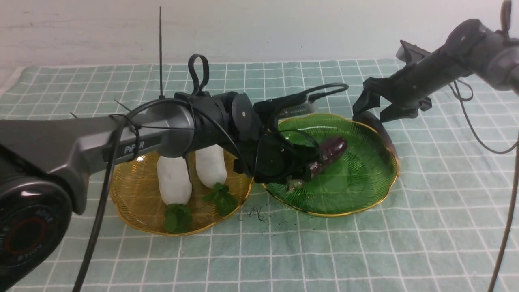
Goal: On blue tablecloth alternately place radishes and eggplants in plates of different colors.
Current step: 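Place the eggplant on the green plate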
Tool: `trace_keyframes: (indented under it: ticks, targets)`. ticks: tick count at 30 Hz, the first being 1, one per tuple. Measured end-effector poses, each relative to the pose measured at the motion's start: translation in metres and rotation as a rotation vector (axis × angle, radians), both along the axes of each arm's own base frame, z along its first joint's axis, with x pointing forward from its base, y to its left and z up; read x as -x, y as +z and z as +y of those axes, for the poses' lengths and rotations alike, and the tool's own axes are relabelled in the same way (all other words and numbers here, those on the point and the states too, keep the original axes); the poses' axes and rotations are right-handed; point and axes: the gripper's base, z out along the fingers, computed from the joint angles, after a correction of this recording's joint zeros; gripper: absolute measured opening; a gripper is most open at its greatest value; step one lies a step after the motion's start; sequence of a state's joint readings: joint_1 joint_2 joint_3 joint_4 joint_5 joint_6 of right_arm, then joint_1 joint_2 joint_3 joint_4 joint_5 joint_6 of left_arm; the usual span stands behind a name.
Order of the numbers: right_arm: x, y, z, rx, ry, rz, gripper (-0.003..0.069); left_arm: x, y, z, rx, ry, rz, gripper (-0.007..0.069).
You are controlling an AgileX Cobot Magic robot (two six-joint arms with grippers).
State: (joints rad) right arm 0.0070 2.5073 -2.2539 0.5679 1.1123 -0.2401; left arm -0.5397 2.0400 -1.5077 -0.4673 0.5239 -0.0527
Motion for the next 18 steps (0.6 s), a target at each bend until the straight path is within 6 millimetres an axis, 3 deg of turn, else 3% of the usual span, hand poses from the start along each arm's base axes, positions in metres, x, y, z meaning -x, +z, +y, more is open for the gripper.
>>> trace_keyframes:
  ticks: [3, 4, 8, 11, 16, 18]
  targets:
    - [0.000, -0.002, -0.001, 0.014, 0.001, 0.001, 0.0566, 0.004, 0.020, 0.003, 0.010, -0.009, -0.041, 0.0218]
    - [-0.001, -0.005, -0.001, 0.019, 0.000, 0.002, 0.0566, 0.007, 0.033, 0.005, 0.006, -0.023, -0.063, 0.0140]
    - [-0.002, -0.011, -0.002, 0.025, -0.004, 0.005, 0.0565, 0.016, 0.056, 0.011, -0.022, -0.058, -0.099, 0.0020]
    - [-0.003, -0.012, 0.000, 0.022, -0.018, 0.000, 0.0542, 0.020, 0.063, 0.014, -0.040, -0.075, -0.106, -0.0003]
    - [-0.004, -0.017, 0.003, 0.016, -0.021, 0.010, 0.0388, 0.027, 0.078, 0.018, -0.037, -0.086, -0.122, -0.0008]
    - [-0.004, -0.018, 0.003, 0.013, -0.029, 0.009, 0.0363, 0.030, 0.086, 0.020, -0.033, -0.089, -0.130, -0.0008]
